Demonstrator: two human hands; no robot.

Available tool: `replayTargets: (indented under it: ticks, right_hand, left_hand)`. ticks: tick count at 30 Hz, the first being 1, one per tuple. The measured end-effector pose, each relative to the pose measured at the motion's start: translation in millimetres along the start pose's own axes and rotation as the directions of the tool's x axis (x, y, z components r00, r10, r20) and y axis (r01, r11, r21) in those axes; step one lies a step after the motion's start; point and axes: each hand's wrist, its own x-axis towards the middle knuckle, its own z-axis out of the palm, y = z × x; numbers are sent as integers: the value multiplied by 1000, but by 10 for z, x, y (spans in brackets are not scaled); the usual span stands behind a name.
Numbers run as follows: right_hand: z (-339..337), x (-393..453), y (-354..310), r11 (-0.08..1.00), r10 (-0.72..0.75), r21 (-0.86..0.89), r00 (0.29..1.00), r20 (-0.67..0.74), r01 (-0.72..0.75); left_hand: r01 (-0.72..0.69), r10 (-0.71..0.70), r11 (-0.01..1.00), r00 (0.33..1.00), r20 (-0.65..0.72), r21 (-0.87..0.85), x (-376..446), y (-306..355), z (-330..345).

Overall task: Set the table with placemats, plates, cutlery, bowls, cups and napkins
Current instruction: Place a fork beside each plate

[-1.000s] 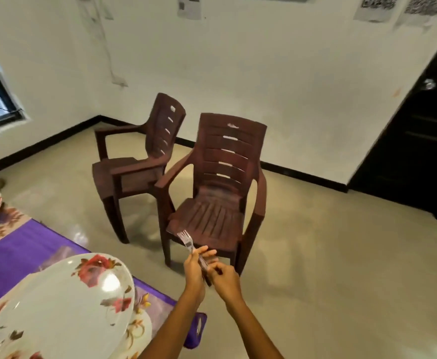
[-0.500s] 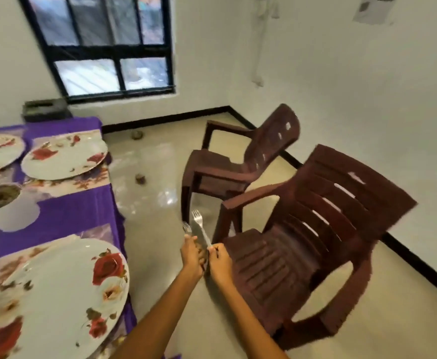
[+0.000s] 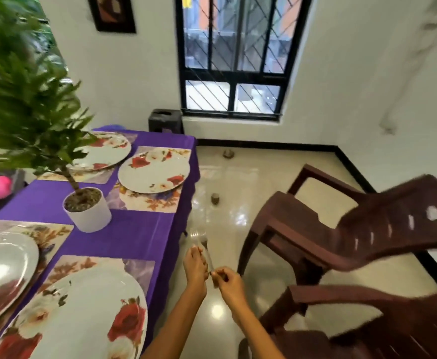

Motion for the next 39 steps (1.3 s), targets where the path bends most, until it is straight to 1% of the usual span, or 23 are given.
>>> replayTargets:
  ticks: [3, 6, 8, 10, 13, 16, 18, 20, 24, 25, 26, 27, 28, 31, 34, 36, 37, 39]
  right_hand:
    - [161, 351, -258, 999, -19, -46, 996, 90, 24]
    - [374, 743, -525, 995, -74, -59, 983, 170, 85]
    - [508, 982, -710, 991, -95, -69, 971, 221, 113]
    - [621, 1148, -793, 989, -84, -94, 958, 276, 114]
    - [848, 1365, -911, 970, -124, -141, 902, 414, 198]
    - [1101, 1494, -1029, 942, -158, -166, 825, 543, 290]
    - [1277, 1534, -1057, 920, -166, -170, 745, 646, 353]
    - [1467, 1534, -1083, 881, -153, -201, 659, 736, 428]
    - [1730, 1411, -1124, 839, -93, -210, 513, 853, 501]
    - [1797, 1353, -1131, 823, -78, -202, 457, 886, 531]
    - [1855, 1306, -1160, 815, -75, -186, 419, 905, 549]
    - [1897, 1262, -1198, 817, -77, -171, 398, 914, 551]
    - [1943, 1195, -1201, 822, -67, -157, 366, 928, 548]
    - [2063, 873, -1172, 803, -23, -141, 265, 964, 580]
    - [2221, 458, -1133, 759, -7, -105, 170, 985, 643]
    - [2329, 187, -1095, 710, 8, -87, 115, 993, 699]
    - [2377, -9, -1036, 688, 38, -88, 86, 996, 720]
    - [2424, -270, -961, 676, 85, -102, 60, 995, 729]
  left_hand:
    - [10, -16, 998, 993, -118, -55, 301, 162, -9]
    - [-24, 3, 995, 978, -209, -101, 704, 419, -69]
    - [-58, 13, 988, 952, -305, -140, 968, 538, -116]
    - [-78, 9, 983, 925, -379, -169, 1096, 624, -209]
    - [-118, 26, 979, 884, -467, -169, 1264, 655, -424]
    - [-146, 29, 976, 822, -569, -162, 1371, 652, -641]
    - [-166, 16, 970, 774, -633, -179, 1362, 600, -764]
    - [-212, -13, 949, 715, -699, -233, 1320, 560, -886]
    - [-240, -48, 943, 590, -806, -232, 1211, 518, -1173]
    - [-253, -59, 938, 553, -831, -236, 1146, 503, -1261]
    - [-273, -59, 933, 532, -845, -237, 1083, 512, -1330]
    - [-278, -51, 933, 525, -850, -228, 1027, 520, -1398]
    - [-267, -50, 940, 511, -858, -214, 944, 504, -1470]
    - [-205, -92, 957, 458, -884, -206, 641, 407, -1684]
    - [-198, -148, 949, 402, -903, -244, 290, 286, -1911]
    - [-224, -194, 932, 353, -915, -284, 59, 205, -2044]
    - [-247, -224, 919, 316, -922, -308, -103, 118, -2140]
    - [-293, -269, 893, 264, -926, -343, -324, 2, -2249]
